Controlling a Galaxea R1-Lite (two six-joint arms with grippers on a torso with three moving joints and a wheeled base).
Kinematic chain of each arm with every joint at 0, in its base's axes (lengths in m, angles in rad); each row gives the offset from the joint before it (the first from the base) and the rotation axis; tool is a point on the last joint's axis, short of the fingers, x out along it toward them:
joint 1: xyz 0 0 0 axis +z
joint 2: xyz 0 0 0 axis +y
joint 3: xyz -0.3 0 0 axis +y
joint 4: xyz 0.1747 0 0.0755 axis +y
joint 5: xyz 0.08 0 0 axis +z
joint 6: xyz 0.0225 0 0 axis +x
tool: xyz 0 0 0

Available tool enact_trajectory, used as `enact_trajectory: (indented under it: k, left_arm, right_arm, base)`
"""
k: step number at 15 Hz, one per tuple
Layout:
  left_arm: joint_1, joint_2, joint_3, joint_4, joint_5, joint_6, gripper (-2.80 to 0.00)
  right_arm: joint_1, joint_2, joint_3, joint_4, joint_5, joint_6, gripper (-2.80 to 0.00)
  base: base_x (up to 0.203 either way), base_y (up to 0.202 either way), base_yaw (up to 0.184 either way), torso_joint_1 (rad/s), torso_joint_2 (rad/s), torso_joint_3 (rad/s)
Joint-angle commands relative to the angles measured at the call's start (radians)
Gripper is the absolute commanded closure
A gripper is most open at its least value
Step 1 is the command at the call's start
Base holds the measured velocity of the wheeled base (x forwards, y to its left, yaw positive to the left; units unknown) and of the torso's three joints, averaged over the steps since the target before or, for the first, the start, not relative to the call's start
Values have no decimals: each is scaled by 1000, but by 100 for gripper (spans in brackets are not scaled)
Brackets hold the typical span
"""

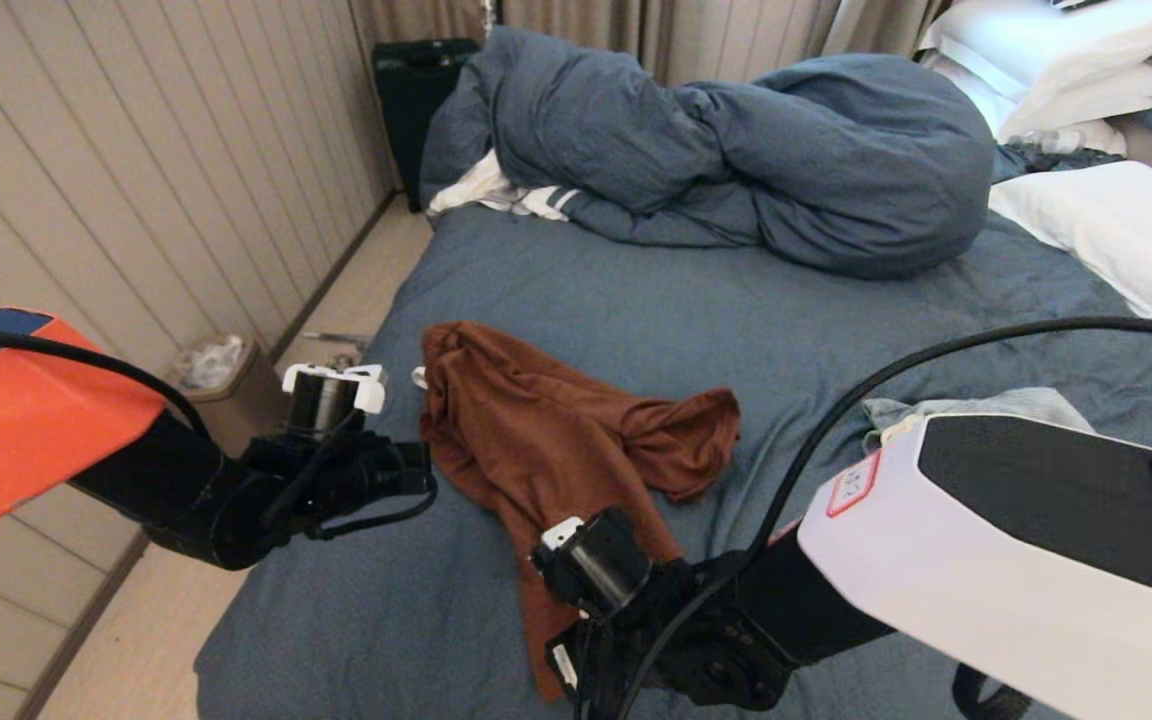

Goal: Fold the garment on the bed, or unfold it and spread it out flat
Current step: Fold the brown shorts

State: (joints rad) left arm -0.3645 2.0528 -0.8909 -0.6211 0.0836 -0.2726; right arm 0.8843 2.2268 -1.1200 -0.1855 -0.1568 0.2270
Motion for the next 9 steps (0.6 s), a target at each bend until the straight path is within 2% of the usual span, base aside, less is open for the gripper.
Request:
enact_trajectory:
  k: [1,6,9]
  left_arm:
    - [-1,4,4,-3,1,0,0]
    - [-1,-3,7,-3,2,-2,0]
    - [-2,-3,7,-3,4,-4,0]
  right_arm:
    - [25,46,-14,-1,-1,3,-280]
    - [27,90,-4,-54,-1,4,-280]
    - [27,99,-10,-72,-38,1,-280]
  base:
    - [0,0,0,0,0,0]
    - [0,0,0,0,0,0]
    - [0,0,0,0,0,0]
